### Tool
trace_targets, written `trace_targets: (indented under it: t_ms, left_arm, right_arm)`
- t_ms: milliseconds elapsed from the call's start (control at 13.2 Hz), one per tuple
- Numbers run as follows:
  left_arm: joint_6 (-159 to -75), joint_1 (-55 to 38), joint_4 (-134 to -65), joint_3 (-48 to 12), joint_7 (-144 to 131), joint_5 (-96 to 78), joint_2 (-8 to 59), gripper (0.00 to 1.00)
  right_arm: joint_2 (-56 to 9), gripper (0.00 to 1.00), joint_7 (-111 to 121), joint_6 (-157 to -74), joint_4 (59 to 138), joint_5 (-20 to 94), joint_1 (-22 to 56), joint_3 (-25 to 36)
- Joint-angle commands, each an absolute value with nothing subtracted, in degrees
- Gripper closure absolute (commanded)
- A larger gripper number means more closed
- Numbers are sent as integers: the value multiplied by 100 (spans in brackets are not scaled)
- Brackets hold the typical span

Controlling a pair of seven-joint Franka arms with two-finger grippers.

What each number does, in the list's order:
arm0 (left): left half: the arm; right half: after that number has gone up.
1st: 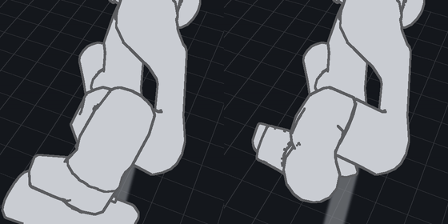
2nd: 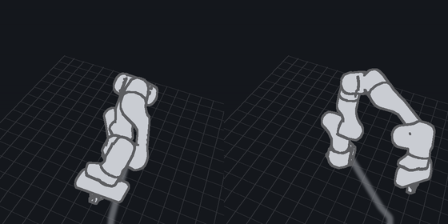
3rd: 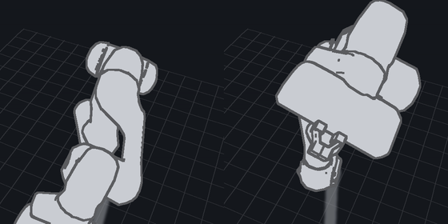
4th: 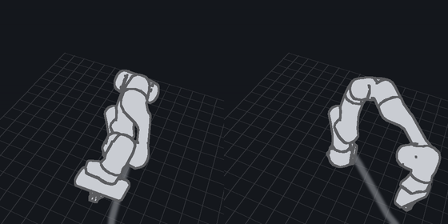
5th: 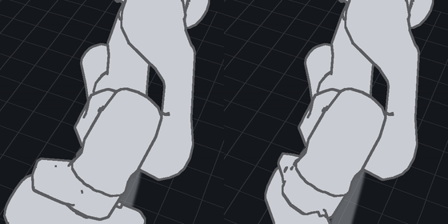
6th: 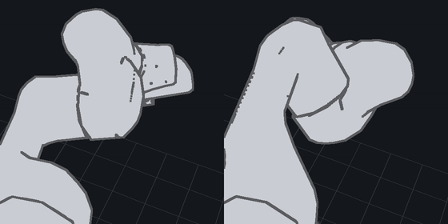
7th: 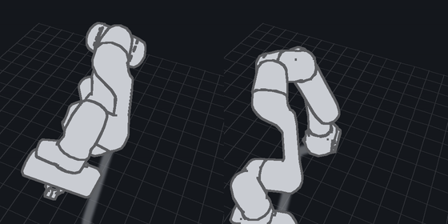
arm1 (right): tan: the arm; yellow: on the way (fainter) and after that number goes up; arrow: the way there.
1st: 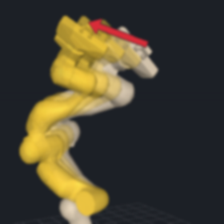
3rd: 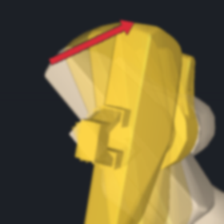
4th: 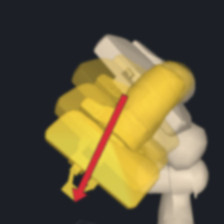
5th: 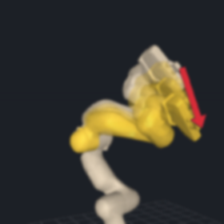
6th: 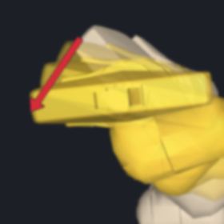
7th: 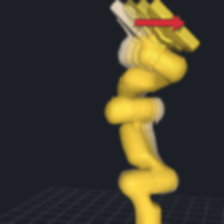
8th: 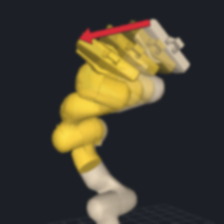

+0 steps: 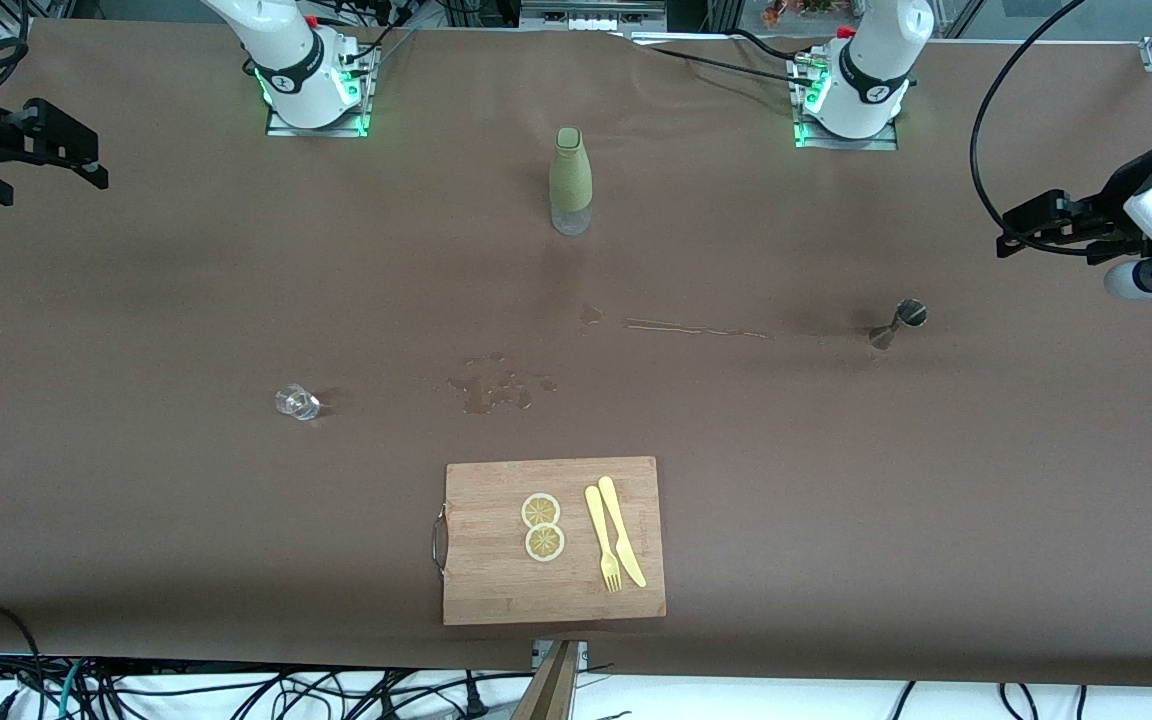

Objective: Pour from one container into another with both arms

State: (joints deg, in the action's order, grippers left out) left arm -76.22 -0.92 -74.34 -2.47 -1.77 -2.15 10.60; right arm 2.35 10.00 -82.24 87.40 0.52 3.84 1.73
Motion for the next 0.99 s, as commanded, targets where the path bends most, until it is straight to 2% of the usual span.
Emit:
trace_targets:
  t_ms: [0,911]
  left_arm:
    - [-7576,-88,-7242,-255,-211,-175,1186,0]
    - [-7576,-44,-7233,-211,-255,-237,1213,0]
  right_arm:
    - [246,0,1090,-8235,8692,0,413,89]
    - [88,0,1099,-8183,8745,61,378,88]
